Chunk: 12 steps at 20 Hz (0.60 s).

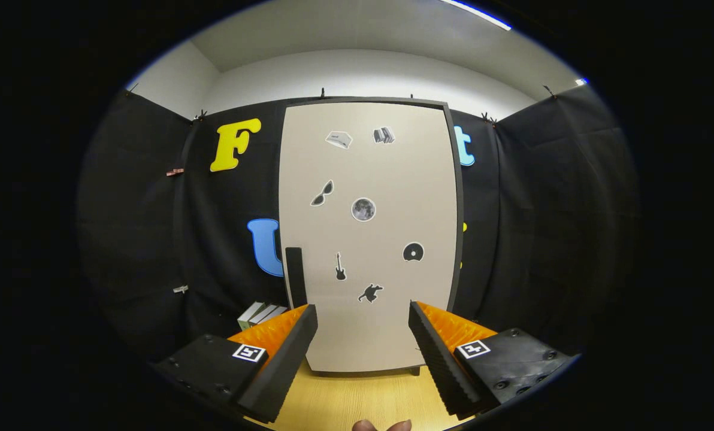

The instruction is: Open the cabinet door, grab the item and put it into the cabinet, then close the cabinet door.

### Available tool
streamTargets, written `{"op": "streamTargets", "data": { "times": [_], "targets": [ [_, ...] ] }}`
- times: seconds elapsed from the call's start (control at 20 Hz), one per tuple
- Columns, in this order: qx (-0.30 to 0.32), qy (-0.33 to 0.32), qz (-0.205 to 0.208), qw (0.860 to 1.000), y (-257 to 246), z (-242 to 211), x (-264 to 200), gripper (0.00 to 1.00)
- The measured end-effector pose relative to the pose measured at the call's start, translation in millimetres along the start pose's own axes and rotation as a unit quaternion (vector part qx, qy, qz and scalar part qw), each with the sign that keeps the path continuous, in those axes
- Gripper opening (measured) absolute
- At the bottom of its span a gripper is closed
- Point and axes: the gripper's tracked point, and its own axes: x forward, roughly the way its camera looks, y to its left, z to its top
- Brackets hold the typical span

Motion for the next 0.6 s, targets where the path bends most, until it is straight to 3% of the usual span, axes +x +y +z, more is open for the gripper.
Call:
{"op": "streamTargets", "data": {
  "times": [0.6],
  "targets": [
    [-0.004, -0.001, 0.001, 1.000, 0.8, -1.5, 1.0, 0.99]
  ]
}}
